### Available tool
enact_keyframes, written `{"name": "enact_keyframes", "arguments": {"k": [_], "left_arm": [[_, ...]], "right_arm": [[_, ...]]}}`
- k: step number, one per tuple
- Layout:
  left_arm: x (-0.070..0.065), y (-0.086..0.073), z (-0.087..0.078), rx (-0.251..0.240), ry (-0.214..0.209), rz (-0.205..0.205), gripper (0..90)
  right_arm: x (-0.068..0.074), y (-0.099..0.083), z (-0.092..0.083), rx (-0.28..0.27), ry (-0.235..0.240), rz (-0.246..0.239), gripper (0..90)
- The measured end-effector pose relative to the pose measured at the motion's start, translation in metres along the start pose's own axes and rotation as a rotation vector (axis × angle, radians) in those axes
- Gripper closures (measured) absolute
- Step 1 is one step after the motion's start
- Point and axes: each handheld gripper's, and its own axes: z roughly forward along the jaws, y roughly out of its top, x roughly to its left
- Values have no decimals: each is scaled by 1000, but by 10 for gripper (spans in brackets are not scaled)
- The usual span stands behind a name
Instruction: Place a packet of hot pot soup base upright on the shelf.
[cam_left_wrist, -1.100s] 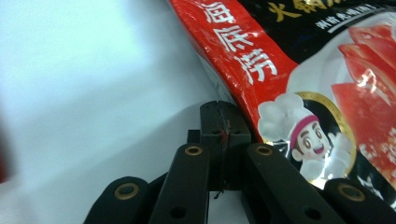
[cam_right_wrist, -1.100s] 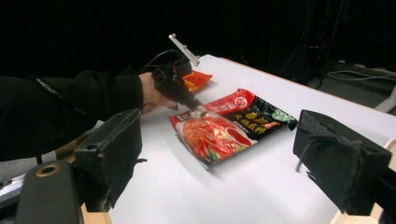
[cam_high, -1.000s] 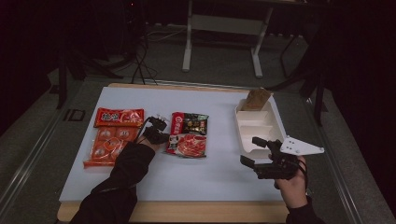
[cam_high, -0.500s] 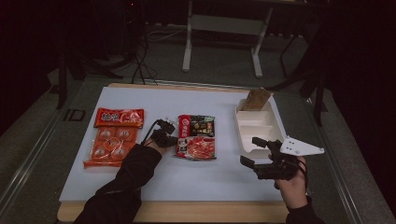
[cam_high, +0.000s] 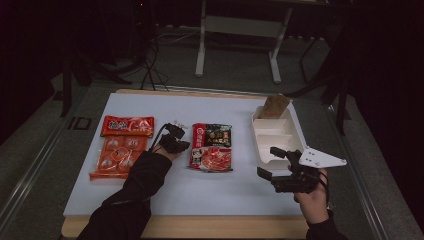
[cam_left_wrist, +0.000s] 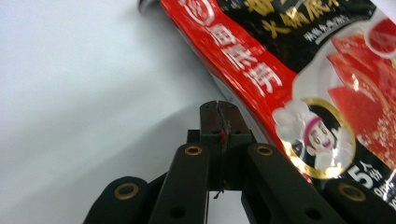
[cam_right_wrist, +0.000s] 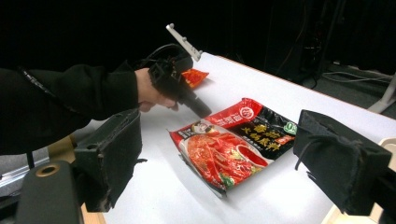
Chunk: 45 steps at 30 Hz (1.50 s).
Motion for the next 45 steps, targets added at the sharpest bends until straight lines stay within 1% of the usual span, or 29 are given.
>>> {"name": "enact_keyframes", "arguments": {"k": [4, 6, 8, 9, 11, 13, 14, 15, 17, 20, 21, 23, 24, 25, 26, 28, 30, 32, 34, 36, 38, 40, 41, 42, 43, 45], "left_arm": [[3, 7, -3, -39, -2, -12, 894], [6, 11, -4, -74, -23, -30, 864], [6, 15, -4, -92, -23, -33, 864], [7, 16, -3, -92, -23, -29, 849], [7, 20, -2, -100, -15, -29, 810], [8, 24, 0, -100, -4, -27, 740], [9, 26, 1, -101, 0, -30, 706], [10, 27, 2, -106, 4, -39, 701], [12, 30, 5, -111, 14, -47, 629], [16, 34, 12, -109, 12, -60, 606], [17, 36, 15, -104, 12, -62, 579], [17, 36, 17, -99, 9, -64, 578], [16, 38, 23, -100, 18, -62, 578], [16, 39, 26, -91, 18, -54, 579], [15, 40, 29, -82, 34, -50, 579], [15, 42, 34, -90, 27, -58, 579], [15, 44, 37, -94, 40, -66, 579], [17, 47, 40, -103, 23, -93, 578], [16, 50, 43, -102, 30, -97, 568], [16, 52, 46, -92, 39, -102, 557], [17, 52, 48, -84, 36, -122, 546], [16, 51, 51, -54, 39, -133, 546], [16, 51, 51, -54, 39, -133, 544], [14, 48, 55, -45, 36, -142, 544], [14, 47, 56, -40, 34, -145, 521], [13, 47, 58, -45, 48, -150, 513]], "right_arm": [[0, 0, 0, -6, -1, -8, 153], [1, 0, 0, -3, -5, -9, 153], [1, 0, 0, 2, -9, -15, 152], [1, -1, 0, 4, -9, -17, 152], [1, -1, 0, 5, -11, -17, 152], [1, -1, 1, 6, -10, -17, 152], [1, -1, 0, 7, -11, -19, 152], [1, -1, 0, 7, -11, -19, 152], [1, -1, 0, 7, -12, -20, 152], [0, -2, 1, 10, -9, -19, 152], [0, -2, 1, 10, -7, -17, 152], [0, -3, 2, 14, -5, -20, 152], [0, -3, 2, 16, -4, -19, 152], [0, -4, 4, 21, 1, -19, 152], [0, -4, 4, 24, 3, -21, 152], [0, -5, 5, 27, 8, -22, 152], [0, -6, 5, 29, 12, -16, 152], [0, -7, 6, 32, 14, -16, 152], [0, -8, 6, 32, 17, -14, 152], [-1, -8, 7, 33, 18, -14, 152], [-1, -8, 7, 34, 18, -14, 152], [-2, -8, 6, 33, 18, -13, 152], [-2, -8, 6, 33, 18, -13, 152], [-2, -8, 6, 33, 17, -11, 152], [-2, -8, 6, 31, 19, -10, 152], [-2, -8, 6, 33, 18, -12, 152]]}}
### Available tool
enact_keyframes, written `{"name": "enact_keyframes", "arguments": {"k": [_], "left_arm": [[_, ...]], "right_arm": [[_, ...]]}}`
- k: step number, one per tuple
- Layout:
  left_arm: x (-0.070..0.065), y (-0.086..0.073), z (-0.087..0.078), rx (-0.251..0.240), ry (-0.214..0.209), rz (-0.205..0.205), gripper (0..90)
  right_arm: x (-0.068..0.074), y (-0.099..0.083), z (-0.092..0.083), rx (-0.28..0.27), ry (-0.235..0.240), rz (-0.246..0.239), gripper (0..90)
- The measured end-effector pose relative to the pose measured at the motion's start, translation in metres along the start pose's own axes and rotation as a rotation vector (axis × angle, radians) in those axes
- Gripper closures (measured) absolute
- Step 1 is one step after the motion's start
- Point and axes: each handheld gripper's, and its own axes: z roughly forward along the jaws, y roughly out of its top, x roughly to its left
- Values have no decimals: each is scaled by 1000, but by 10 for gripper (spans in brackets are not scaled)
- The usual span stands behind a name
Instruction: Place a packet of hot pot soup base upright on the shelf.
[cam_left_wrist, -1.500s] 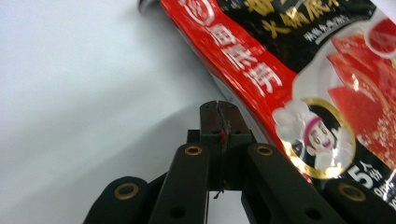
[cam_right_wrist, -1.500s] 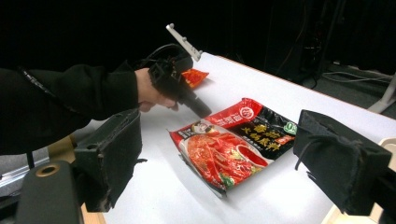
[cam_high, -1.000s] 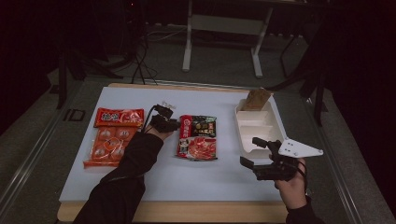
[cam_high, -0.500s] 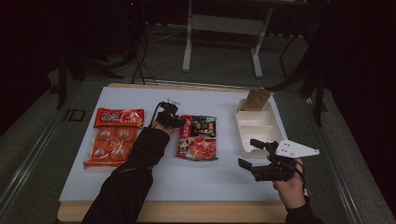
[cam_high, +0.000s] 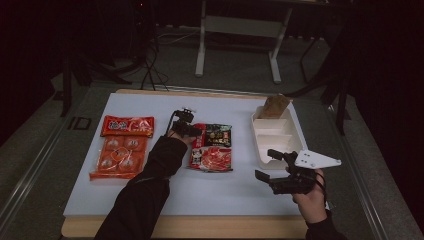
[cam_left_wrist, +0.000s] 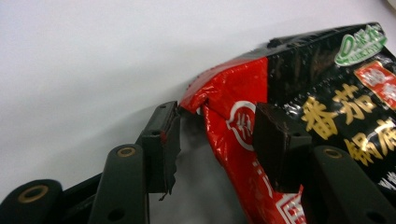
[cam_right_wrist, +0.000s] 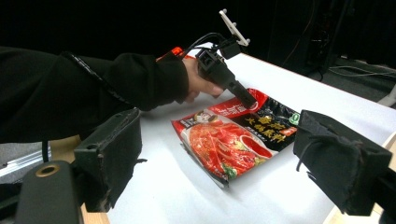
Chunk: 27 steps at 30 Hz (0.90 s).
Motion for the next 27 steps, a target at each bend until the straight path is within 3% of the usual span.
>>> {"name": "enact_keyframes", "arguments": {"k": [3, 7, 11, 13, 17, 21, 27], "left_arm": [[-3, 1, 2, 10, 10, 15, 548], [-8, 1, 4, 29, 30, 3, 606], [-17, 2, 5, 50, 75, 60, 704], [-18, 2, 5, 51, 61, 58, 800], [-19, 2, 6, 37, 39, 32, 845], [-22, 3, 5, 33, 33, 52, 872], [-18, 3, -9, 2, -25, 45, 881]], "right_arm": [[1, 0, 1, 2, 4, -4, 152], [1, 0, 2, 8, 7, -2, 152], [0, -1, 3, 13, 10, -4, 152], [0, 0, 4, 10, 11, -6, 153], [0, 0, 3, 9, 12, -4, 152], [0, 1, 4, 9, 8, -3, 152], [0, 2, 3, -4, 4, -2, 153]]}}
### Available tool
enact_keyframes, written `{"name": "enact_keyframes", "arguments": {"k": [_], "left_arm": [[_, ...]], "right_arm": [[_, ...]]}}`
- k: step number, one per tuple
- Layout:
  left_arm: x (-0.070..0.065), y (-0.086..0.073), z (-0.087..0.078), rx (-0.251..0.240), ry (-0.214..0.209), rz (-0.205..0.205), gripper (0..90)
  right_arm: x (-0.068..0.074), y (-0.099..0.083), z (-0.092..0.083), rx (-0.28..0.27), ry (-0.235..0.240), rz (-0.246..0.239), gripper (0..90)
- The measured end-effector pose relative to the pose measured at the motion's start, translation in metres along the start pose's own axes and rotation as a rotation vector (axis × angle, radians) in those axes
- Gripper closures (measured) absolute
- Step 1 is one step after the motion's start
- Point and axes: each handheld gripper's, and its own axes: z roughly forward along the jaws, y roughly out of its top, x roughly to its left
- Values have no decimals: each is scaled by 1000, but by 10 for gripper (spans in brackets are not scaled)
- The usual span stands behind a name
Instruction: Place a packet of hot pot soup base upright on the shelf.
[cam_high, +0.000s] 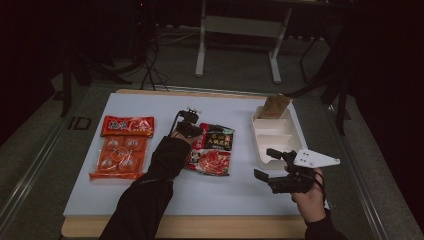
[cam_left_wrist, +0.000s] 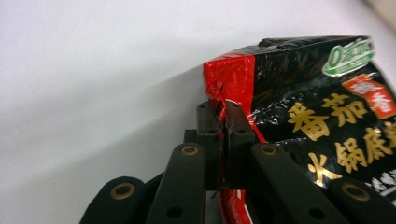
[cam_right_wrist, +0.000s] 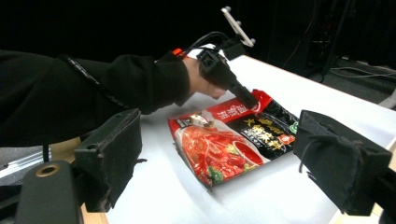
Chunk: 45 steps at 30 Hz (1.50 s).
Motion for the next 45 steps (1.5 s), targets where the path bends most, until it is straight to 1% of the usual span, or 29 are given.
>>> {"name": "enact_keyframes", "arguments": {"k": [2, 4, 9, 13, 14, 15, 16, 17, 19, 21, 22, 24, 25, 26, 28, 30, 34, 35, 37, 39, 40, 42, 43, 45], "left_arm": [[0, -1, -5, -21, -13, -15, 883], [-1, -2, -11, -36, -10, -10, 884], [-4, -1, -23, -75, -29, -5, 886], [-11, 1, -35, -109, -42, 11, 887], [-13, 1, -38, -119, -46, 17, 887], [-15, 1, -41, -130, -47, 32, 887], [-17, 1, -43, -134, -48, 38, 887], [-18, 1, -46, -141, -53, 37, 887], [-21, 1, -50, -151, -57, 48, 888], [-24, 1, -54, -163, -70, 63, 888], [-26, 1, -56, -169, -69, 75, 888], [-27, 0, -60, -182, -75, 71, 887], [-29, 0, -62, -187, -75, 80, 887], [-29, 0, -64, -195, -79, 77, 888], [-32, -1, -68, -212, -87, 87, 887], [-33, -2, -72, -232, -108, 88, 887], [-38, -4, -81, -259, -123, 102, 887], [-39, -4, -83, -267, -133, 100, 887], [-40, -5, -88, -282, -146, 107, 887], [-42, -7, -93, -308, -167, 100, 887], [-43, -7, -96, -316, -175, 105, 887], [-44, -10, -101, -339, -196, 104, 886], [-45, -10, -103, -342, -196, 113, 886], [-45, -11, -108, -369, -218, 116, 886]], "right_arm": [[0, 0, 0, -1, -3, 1, 153], [-1, 0, -1, -2, -7, 1, 153], [0, 2, 0, -6, -16, 2, 153], [0, 3, -1, -14, -26, 2, 153], [0, 3, -2, -21, -33, 6, 165], [-1, 3, -3, -26, -36, 9, 176], [-1, 4, -4, -24, -35, 13, 176], [-1, 4, -4, -25, -37, 13, 176], [-1, 4, -5, -27, -49, 4, 176], [-1, 5, -7, -34, -75, -1, 175], [-1, 5, -7, -32, -82, 2, 175], [-3, 5, -8, -40, -103, 7, 176], [-3, 5, -9, -43, -104, 11, 175], [-4, 5, -9, -44, -102, 16, 175], [-4, 6, -10, -46, -111, 7, 175], [-4, 6, -11, -50, -112, 3, 176], [-3, 8, -10, -36, -119, -27, 175], [-3, 8, -10, -39, -126, -37, 166], [-3, 8, -10, -44, -132, -40, 159], [-2, 9, -11, -62, -139, -48, 156], [-2, 9, -11, -60, -136, -46, 154], [-2, 9, -12, -56, -146, -38, 147], [-2, 9, -11, -46, -141, -22, 144], [-4, 8, -11, -39, -134, 5, 144]]}}
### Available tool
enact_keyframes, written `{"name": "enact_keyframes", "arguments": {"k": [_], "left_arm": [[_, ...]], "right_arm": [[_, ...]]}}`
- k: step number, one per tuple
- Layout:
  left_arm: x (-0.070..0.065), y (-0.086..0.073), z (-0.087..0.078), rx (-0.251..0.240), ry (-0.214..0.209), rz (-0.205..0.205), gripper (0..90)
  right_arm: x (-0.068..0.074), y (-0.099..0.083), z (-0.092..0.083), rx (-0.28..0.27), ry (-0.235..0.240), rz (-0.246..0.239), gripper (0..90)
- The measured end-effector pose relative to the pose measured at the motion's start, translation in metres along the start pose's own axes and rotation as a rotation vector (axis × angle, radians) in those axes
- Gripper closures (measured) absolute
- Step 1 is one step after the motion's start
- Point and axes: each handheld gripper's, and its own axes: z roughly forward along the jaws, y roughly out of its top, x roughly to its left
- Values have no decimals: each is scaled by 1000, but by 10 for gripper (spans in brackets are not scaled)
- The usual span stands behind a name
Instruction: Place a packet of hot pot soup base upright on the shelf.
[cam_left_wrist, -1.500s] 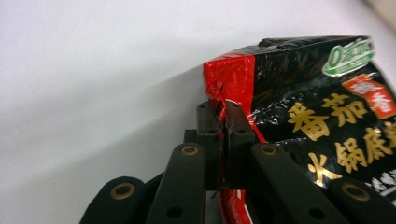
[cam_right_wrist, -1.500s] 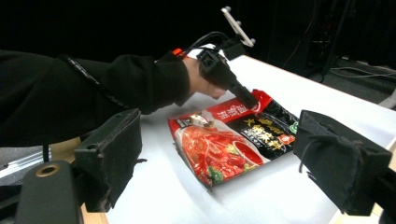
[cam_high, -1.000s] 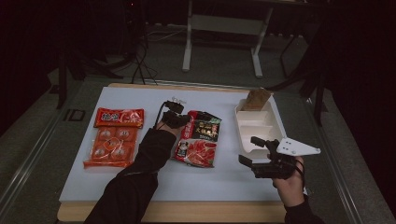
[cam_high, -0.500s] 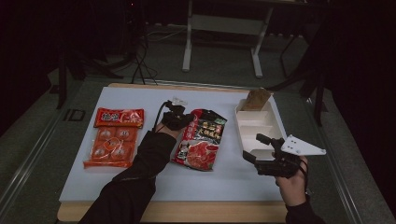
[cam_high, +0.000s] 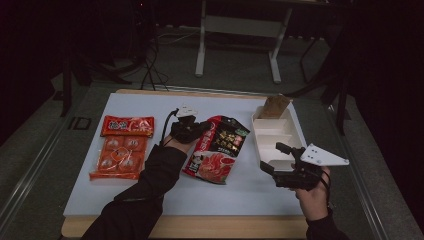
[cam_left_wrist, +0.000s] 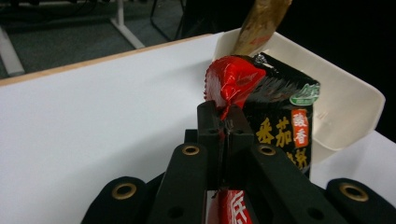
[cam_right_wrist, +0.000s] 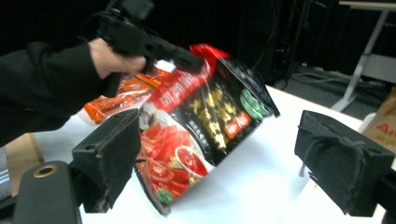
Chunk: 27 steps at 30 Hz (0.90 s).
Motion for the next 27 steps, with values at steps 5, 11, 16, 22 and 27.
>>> {"name": "enact_keyframes", "arguments": {"k": [5, 11, 16, 22, 27], "left_arm": [[-2, 2, -11, -34, 1, 8, 886], [-3, 0, -22, -83, -28, -6, 885], [-9, -1, -30, -130, -89, -19, 885], [-12, -1, -34, -166, -144, -73, 884], [-18, 0, -35, -190, -197, -86, 884]], "right_arm": [[-1, -1, 3, 20, 0, 19, 125], [0, 3, 6, 9, 22, 27, 105], [-3, 4, 13, 13, 16, 52, 141], [-8, 14, 26, 26, 30, 67, 190], [-11, 17, 39, 38, 33, 70, 223]]}}
